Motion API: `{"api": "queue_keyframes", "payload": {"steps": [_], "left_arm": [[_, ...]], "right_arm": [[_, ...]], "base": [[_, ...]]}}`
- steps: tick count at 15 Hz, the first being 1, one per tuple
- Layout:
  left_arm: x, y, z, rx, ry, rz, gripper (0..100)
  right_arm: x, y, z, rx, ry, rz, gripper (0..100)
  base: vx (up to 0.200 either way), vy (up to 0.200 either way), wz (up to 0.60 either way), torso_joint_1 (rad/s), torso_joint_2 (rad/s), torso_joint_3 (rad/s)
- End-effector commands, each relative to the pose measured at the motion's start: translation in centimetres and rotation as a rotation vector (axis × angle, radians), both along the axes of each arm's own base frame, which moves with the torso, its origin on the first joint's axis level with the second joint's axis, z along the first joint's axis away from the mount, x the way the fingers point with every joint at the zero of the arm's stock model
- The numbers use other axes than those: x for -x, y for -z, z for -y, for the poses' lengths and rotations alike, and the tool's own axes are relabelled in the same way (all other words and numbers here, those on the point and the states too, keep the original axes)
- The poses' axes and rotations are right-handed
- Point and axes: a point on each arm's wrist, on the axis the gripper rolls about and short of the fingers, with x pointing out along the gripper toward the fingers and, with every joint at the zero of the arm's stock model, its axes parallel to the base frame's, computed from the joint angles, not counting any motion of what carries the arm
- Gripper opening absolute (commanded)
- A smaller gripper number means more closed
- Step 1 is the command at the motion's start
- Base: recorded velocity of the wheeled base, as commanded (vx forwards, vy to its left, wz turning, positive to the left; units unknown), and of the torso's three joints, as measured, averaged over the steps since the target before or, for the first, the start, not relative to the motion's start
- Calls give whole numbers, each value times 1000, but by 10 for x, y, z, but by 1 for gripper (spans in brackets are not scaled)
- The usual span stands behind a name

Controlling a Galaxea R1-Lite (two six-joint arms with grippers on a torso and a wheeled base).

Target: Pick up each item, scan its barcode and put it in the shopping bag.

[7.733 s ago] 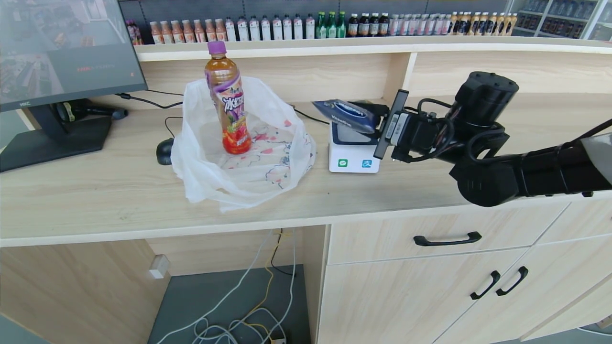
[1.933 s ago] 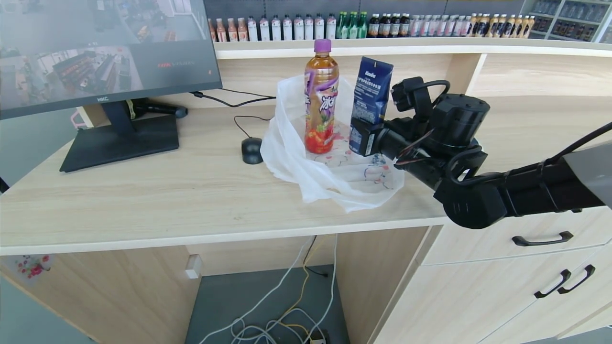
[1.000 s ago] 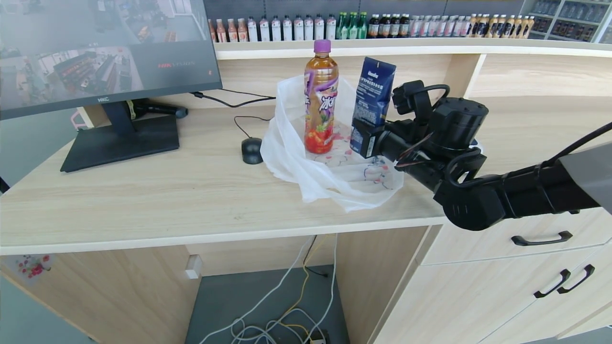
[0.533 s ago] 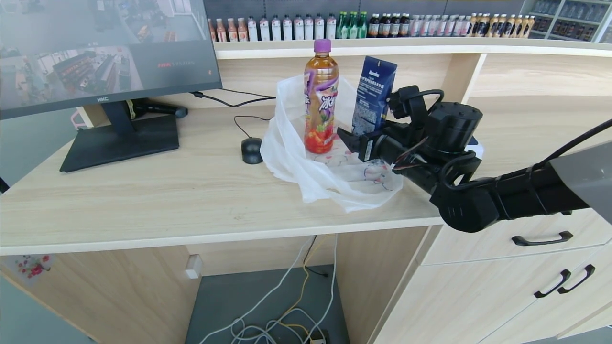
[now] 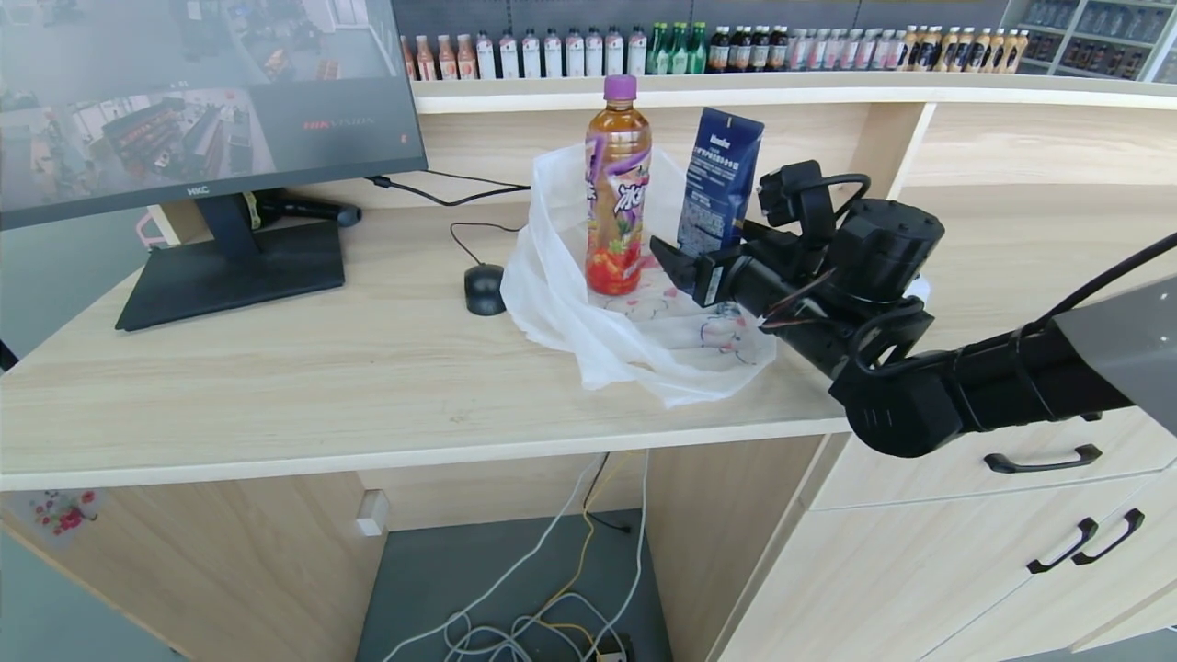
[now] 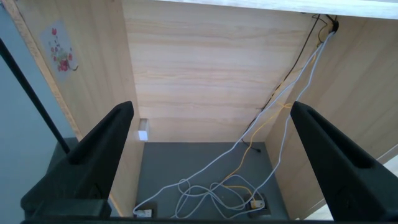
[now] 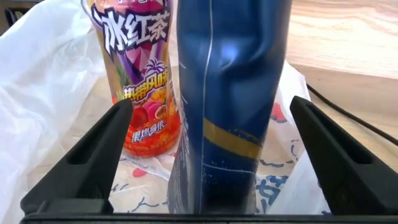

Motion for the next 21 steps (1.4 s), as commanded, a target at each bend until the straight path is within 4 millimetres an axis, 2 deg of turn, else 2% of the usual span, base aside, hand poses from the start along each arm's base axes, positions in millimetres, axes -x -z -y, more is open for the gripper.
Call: {"api": "queue_keyframes", "payload": {"steps": [1,5,7,8,12,14,15,16,19,21], "left_arm": [[0,0,0,1,-1,0,100],[0,0,0,1,-1,0,100],[0,0,0,1,-1,0,100],[0,0,0,1,-1,0,100],[0,0,0,1,-1,0,100],[0,0,0,1,-1,0,100],[0,0,0,1,1,0,100],[0,0,0,1,-1,0,100],[0,0,0,1,-1,0,100],[0,0,0,1,1,0,100]], "right_arm": [[17,-14,8,-4,1,29,100],[66,-43,35,-23,12,57,100],[95,-46,51,-21,23,47,100],[118,-44,67,-15,42,33,100],[193,-26,115,-37,103,-10,100],[231,-3,134,-36,134,-48,100],[239,5,138,-35,143,-65,100],[262,20,147,-58,150,-88,100],[293,50,158,-78,166,-145,100],[308,59,162,-79,170,-198,100]], "base": [[0,0,0,0,0,0],[0,0,0,0,0,0],[0,0,0,0,0,0],[0,0,0,0,0,0],[0,0,0,0,0,0],[0,0,0,0,0,0],[0,0,0,0,0,0],[0,0,0,0,0,0],[0,0,0,0,0,0],[0,0,0,0,0,0]]}}
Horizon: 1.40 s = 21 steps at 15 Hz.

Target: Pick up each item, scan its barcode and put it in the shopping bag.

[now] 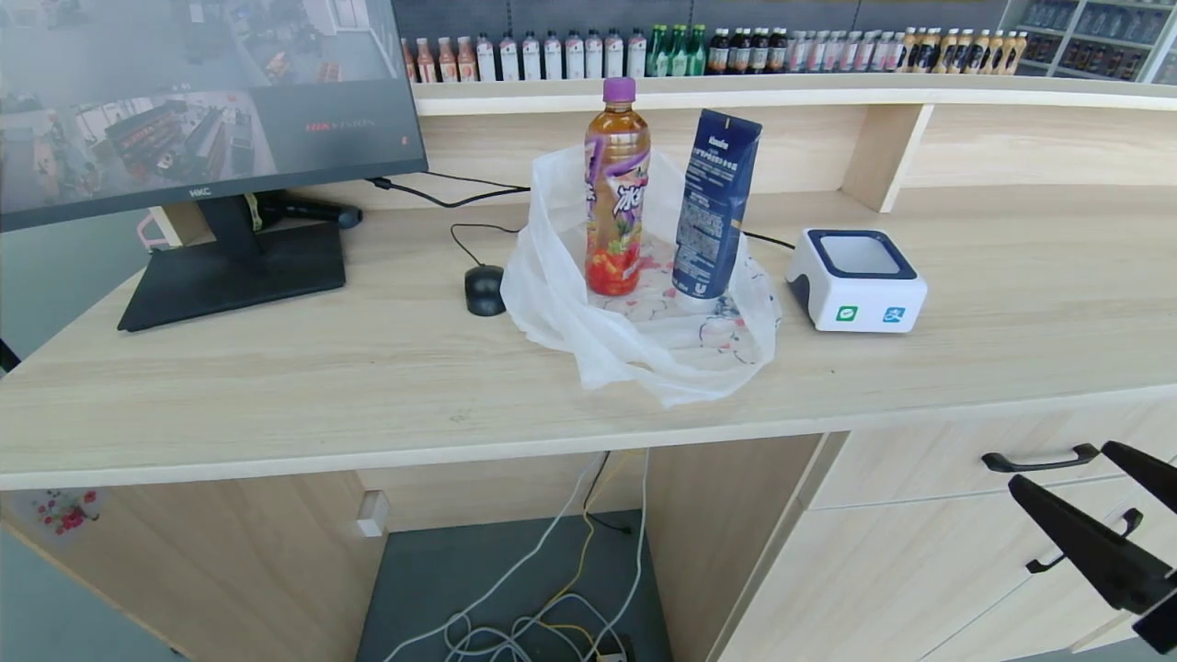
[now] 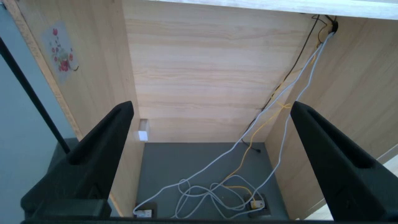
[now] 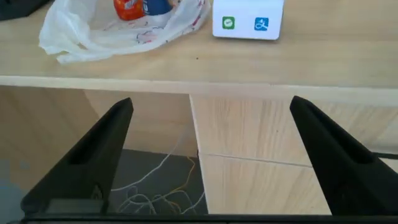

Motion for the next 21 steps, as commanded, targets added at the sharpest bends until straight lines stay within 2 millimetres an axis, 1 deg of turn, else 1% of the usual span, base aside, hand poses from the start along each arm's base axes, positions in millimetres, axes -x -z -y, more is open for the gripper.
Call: {"api": "queue_keyframes", "payload": {"steps": [1,3,4,5,6,10,15,16,17,18,19,20,21], "left_arm": [[0,0,0,-1,-1,0,100],[0,0,0,-1,1,0,100],[0,0,0,-1,-1,0,100],[0,0,0,-1,1,0,100],[0,0,0,-1,-1,0,100],[0,0,0,-1,1,0,100],[0,0,0,1,-1,0,100],[0,0,0,1,-1,0,100],[0,0,0,1,-1,0,100],[0,0,0,1,-1,0,100],[0,0,0,1,-1,0,100],[0,0,0,1,-1,0,100],[0,0,0,1,-1,0,100]], "right_arm": [[35,10,10,-11,7,8,100],[64,28,18,3,4,-41,100],[86,49,24,14,4,-88,100],[103,69,28,20,-5,-99,100],[111,76,31,29,-20,-94,100],[111,80,31,82,-40,-69,100],[109,80,30,76,-23,-100,100],[106,79,29,83,22,-150,100],[102,78,27,86,104,-204,100],[101,78,26,84,147,-221,100],[103,79,26,79,179,-197,100],[107,80,26,85,180,-138,100],[107,80,27,99,184,-139,100]], "base": [[0,0,0,0,0,0],[0,0,0,0,0,0],[0,0,0,0,0,0],[0,0,0,0,0,0],[0,0,0,0,0,0],[0,0,0,0,0,0],[0,0,0,0,0,0],[0,0,0,0,0,0],[0,0,0,0,0,0],[0,0,0,0,0,0],[0,0,0,0,0,0],[0,0,0,0,0,0],[0,0,0,0,0,0]]}}
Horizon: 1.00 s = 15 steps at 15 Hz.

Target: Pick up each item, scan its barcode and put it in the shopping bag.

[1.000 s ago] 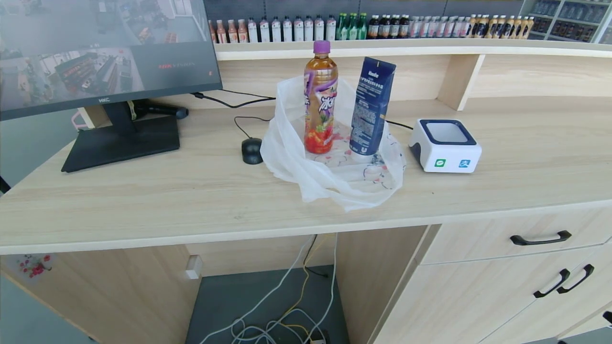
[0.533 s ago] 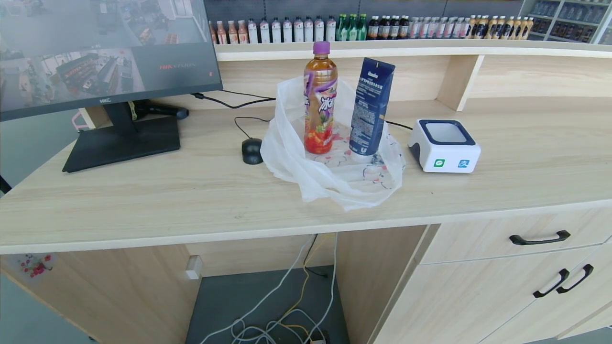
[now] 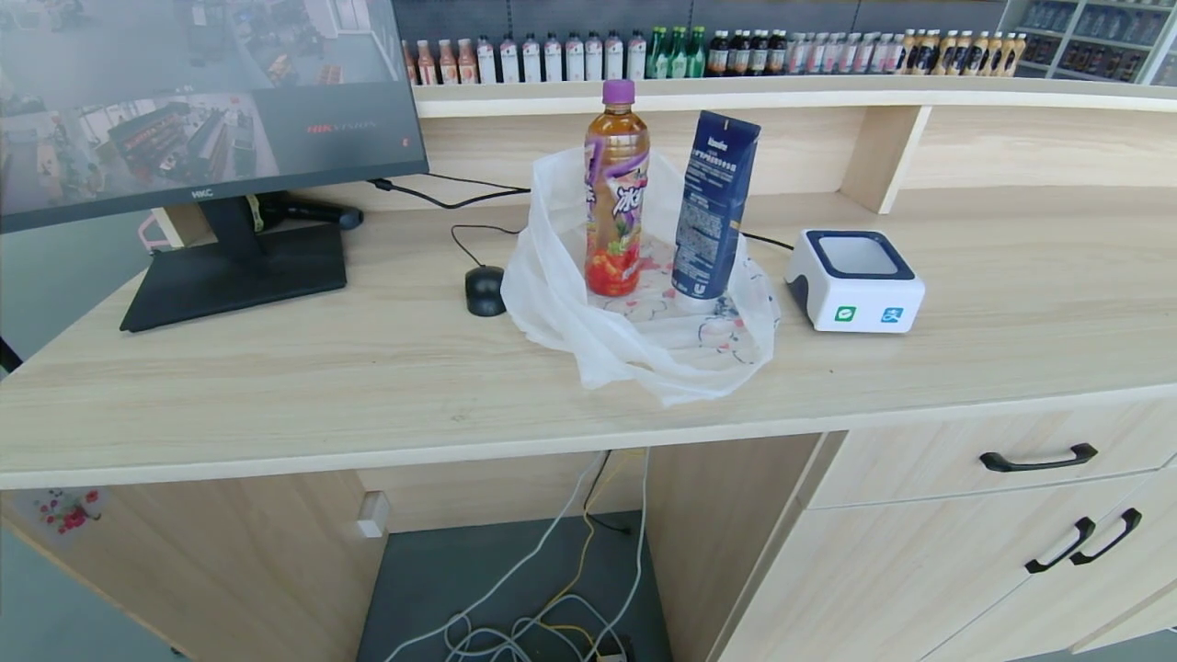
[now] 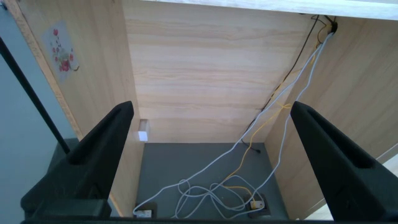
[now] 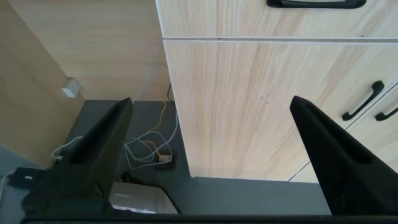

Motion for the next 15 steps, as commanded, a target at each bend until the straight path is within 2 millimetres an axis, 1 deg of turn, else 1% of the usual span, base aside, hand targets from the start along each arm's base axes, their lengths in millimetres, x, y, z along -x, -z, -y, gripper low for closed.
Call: {"api": "queue_keyframes", "payload": {"steps": [1,4,7,11,14,15], "left_arm": [[0,0,0,1,-1,0,100],[0,0,0,1,-1,0,100],[0,0,0,1,1,0,100],[0,0,0,2,-1,0,100],[0,0,0,1,-1,0,100],[0,0,0,1,-1,0,100]], "right_arm": [[2,1,0,16,27,28,100],[1,0,0,23,42,7,100],[9,2,-1,15,106,121,100],[9,2,-1,-6,107,119,100],[9,2,-1,-8,107,119,100],[9,2,-1,-8,107,119,100]], "base": [[0,0,0,0,0,0],[0,0,0,0,0,0],[0,0,0,0,0,0],[0,0,0,0,0,0],[-200,0,0,10,4,1],[0,0,0,0,0,0]]}}
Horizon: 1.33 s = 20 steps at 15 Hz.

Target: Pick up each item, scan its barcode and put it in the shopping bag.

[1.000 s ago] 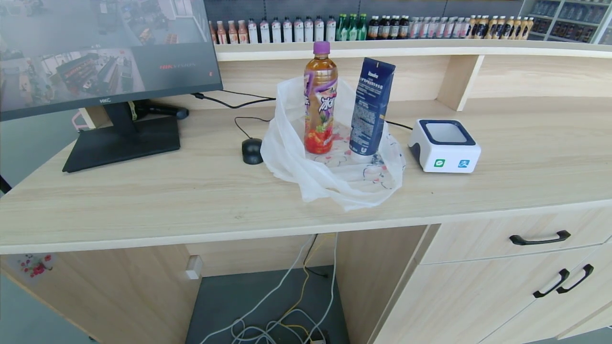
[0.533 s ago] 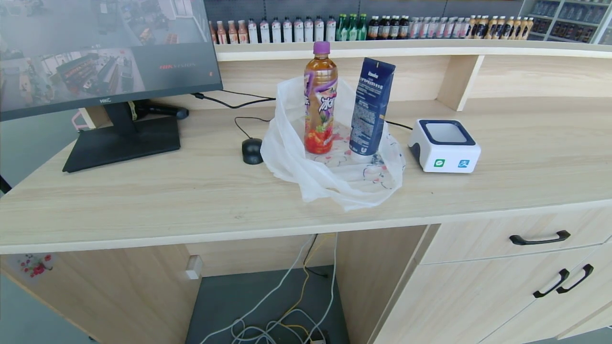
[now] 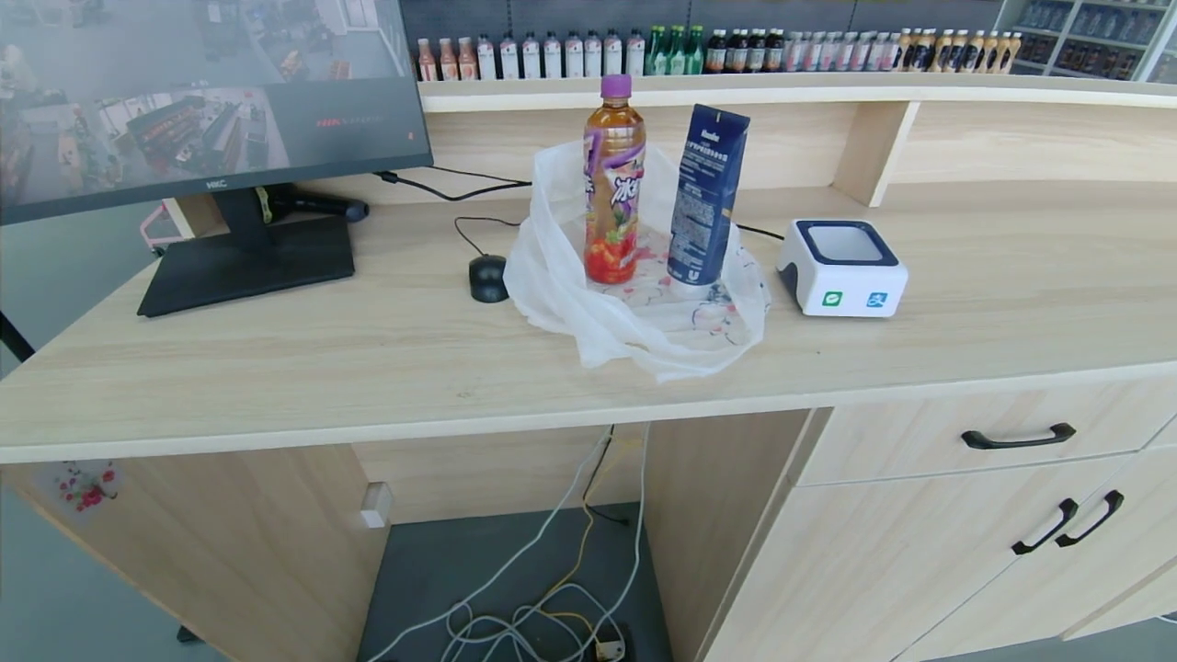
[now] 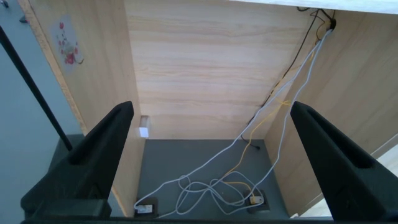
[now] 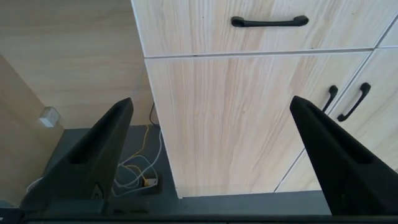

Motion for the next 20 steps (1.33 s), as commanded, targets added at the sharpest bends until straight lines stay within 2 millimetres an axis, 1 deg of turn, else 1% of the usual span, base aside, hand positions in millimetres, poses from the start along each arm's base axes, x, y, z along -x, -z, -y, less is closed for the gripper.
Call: {"api": "queue_keyframes", "payload": {"steps": [1,3,20], "left_arm": [[0,0,0,2,-1,1,100],[0,0,0,5,-1,-1,100],[0,0,0,6,-1,-1,100]], "right_arm": [[0,0,0,0,-1,1,100],[0,0,0,0,-1,1,100],[0,0,0,13,-2,1,100]], "base": [[0,0,0,0,0,0],[0,0,0,0,0,0],[0,-200,0,4,3,2]]}}
